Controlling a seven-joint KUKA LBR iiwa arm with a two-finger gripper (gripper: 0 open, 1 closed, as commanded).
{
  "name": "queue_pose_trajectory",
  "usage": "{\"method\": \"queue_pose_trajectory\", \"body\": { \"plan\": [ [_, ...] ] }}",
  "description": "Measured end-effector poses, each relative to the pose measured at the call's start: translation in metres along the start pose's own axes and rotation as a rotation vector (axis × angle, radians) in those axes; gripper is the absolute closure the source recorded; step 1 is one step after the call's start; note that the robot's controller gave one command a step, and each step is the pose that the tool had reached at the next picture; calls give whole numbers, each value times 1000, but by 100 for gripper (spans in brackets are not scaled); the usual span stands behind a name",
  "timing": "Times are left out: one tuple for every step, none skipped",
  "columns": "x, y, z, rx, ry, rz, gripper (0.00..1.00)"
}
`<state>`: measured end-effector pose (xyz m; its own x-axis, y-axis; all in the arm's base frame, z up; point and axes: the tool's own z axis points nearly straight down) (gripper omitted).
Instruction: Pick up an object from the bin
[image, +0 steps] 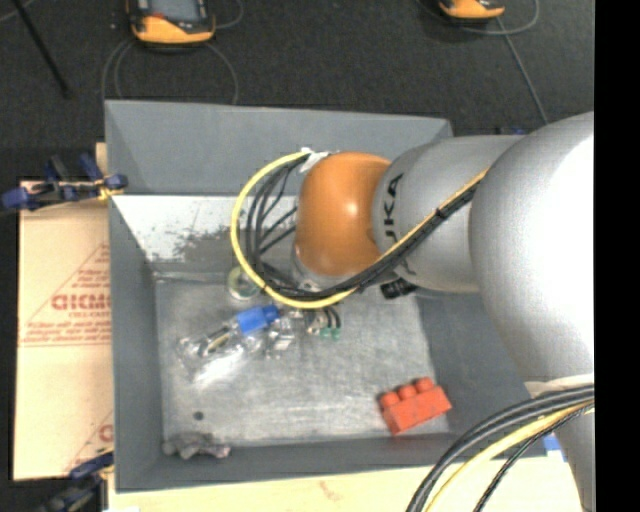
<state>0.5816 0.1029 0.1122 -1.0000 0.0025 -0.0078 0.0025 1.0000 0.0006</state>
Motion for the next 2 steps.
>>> {"method": "queue_pose_trajectory", "body": {
  "plan": [
    [-1, -1, -4, 0, 2, 1, 100],
    [-5, -1, -57, -1, -2, 2, 100]
  ]
}}
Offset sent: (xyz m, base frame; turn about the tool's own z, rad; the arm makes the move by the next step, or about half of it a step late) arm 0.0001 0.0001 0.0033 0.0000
